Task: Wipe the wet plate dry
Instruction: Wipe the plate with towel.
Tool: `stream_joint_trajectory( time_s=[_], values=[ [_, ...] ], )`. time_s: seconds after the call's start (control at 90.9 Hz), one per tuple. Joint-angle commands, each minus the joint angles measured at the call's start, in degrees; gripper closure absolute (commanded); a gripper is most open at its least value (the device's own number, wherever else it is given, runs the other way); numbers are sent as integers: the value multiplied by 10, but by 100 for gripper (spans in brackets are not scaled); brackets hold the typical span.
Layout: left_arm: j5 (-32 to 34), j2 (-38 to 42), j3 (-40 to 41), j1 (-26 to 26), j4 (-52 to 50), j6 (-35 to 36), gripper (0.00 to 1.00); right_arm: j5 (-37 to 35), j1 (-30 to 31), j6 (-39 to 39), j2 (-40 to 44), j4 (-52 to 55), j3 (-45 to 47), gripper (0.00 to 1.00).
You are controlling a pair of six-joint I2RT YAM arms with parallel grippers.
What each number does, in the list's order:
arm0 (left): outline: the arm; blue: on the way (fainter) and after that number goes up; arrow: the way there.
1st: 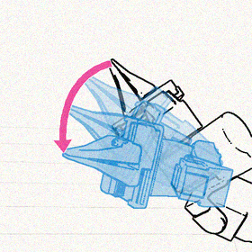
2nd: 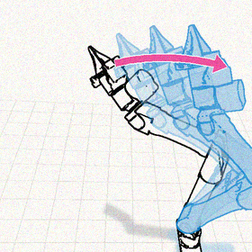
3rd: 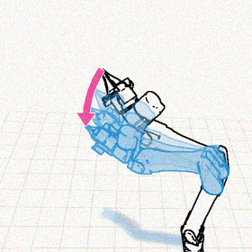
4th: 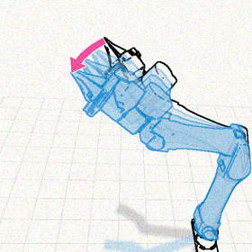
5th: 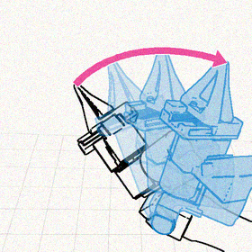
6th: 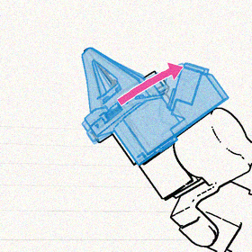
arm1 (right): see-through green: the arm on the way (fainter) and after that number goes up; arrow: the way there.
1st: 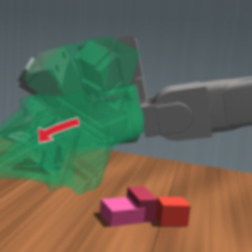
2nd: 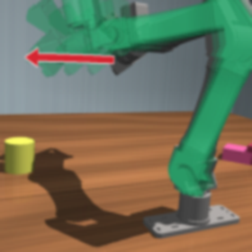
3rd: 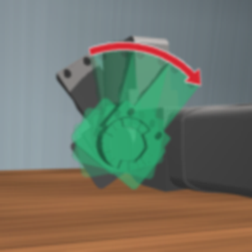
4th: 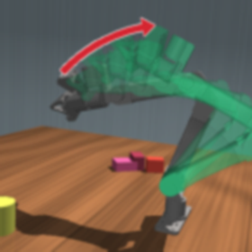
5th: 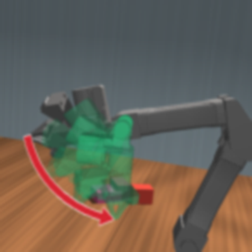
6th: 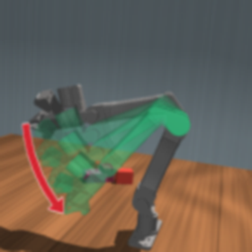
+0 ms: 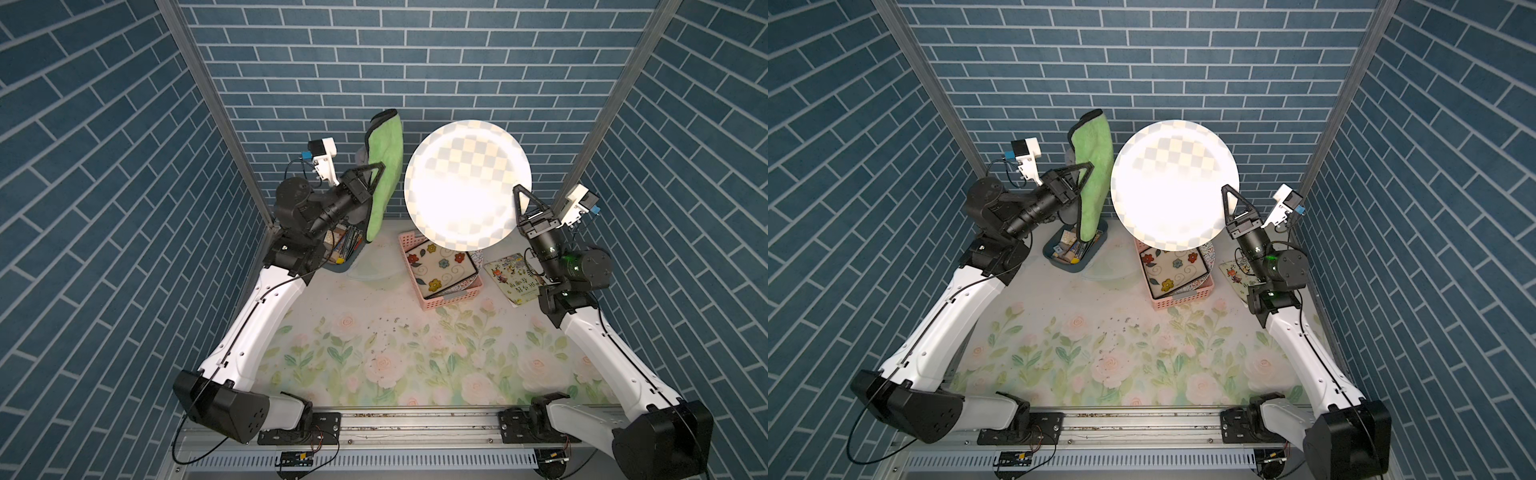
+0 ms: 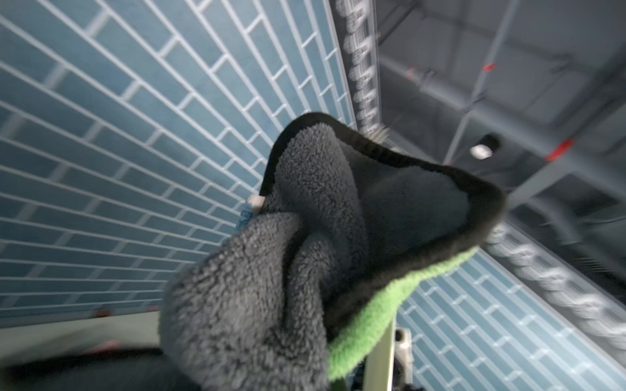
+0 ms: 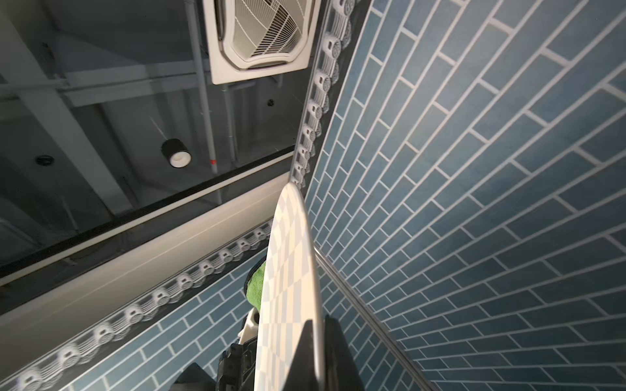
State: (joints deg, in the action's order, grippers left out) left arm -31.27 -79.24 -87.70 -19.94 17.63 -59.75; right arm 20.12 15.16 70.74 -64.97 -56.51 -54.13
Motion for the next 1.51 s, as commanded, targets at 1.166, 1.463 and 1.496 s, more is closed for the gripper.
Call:
stream_joint_trajectory(
  time_s=[1.166,1.463,1.496],
  values=[
    [-45,-96,19,-208,477,-296,100,-98,135,98,-221,-169,-196,100],
    [-46,99,154,-90,270,-154,100,-103,33,80,-163,-87,-107,100],
    [-39,125,148,-62,169,-86,100,-99,29,58,-143,-57,-84,100]
  ],
)
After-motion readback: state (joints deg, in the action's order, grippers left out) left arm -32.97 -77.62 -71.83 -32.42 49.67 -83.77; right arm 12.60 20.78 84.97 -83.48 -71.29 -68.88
